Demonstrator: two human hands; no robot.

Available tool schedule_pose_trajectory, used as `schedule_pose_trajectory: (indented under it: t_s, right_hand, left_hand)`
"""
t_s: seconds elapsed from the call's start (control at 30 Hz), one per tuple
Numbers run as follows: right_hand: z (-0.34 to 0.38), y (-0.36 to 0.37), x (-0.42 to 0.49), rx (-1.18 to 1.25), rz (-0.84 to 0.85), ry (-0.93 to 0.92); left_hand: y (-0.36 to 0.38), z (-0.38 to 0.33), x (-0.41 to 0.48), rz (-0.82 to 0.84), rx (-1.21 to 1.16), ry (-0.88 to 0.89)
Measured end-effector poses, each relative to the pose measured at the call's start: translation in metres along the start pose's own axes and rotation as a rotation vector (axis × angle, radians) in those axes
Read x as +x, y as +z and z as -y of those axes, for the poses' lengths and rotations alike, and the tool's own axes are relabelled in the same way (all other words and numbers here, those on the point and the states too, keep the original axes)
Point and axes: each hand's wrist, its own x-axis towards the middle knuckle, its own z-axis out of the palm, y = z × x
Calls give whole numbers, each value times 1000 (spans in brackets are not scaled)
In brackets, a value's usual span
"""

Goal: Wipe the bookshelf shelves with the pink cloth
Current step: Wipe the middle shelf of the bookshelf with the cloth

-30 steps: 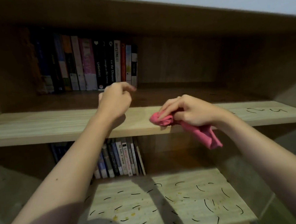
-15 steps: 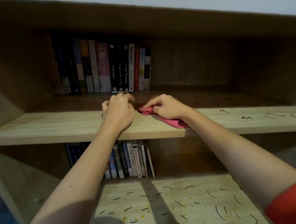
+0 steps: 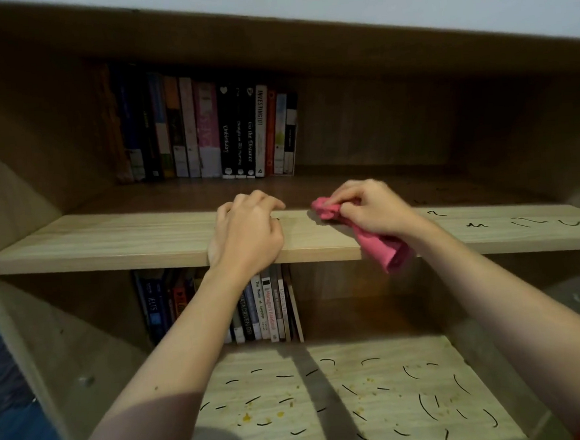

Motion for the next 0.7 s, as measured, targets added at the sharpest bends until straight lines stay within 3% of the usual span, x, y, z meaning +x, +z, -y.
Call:
schedule_pose_trajectory:
  t_s: [0.1, 0.23, 0.33, 0.43, 0.5, 0.6, 0.7]
  right_hand:
    - [4, 16, -13, -44, -6, -38]
    - [17, 11, -61, 178, -34, -216]
    - [-1, -9, -58, 251, -185, -129]
    - [-21, -11, -57, 28, -335, 88]
    - [-22, 4, -69, -111, -362, 70]
    - [-16, 5, -86, -132, -325, -42]
    - [-36, -17, -88, -239, -309, 133]
  left_hand:
    - [2, 0, -3, -13, 38, 17]
    - [0, -2, -3, 30, 36, -7]
    - [-3, -4, -4, 93, 38, -2]
    - [-4, -8, -5, 119, 4, -2]
    - [1, -19, -7, 130, -34, 27]
    - [13, -43, -5, 157, -82, 109]
    - [24, -69, 1, 203, -138, 183]
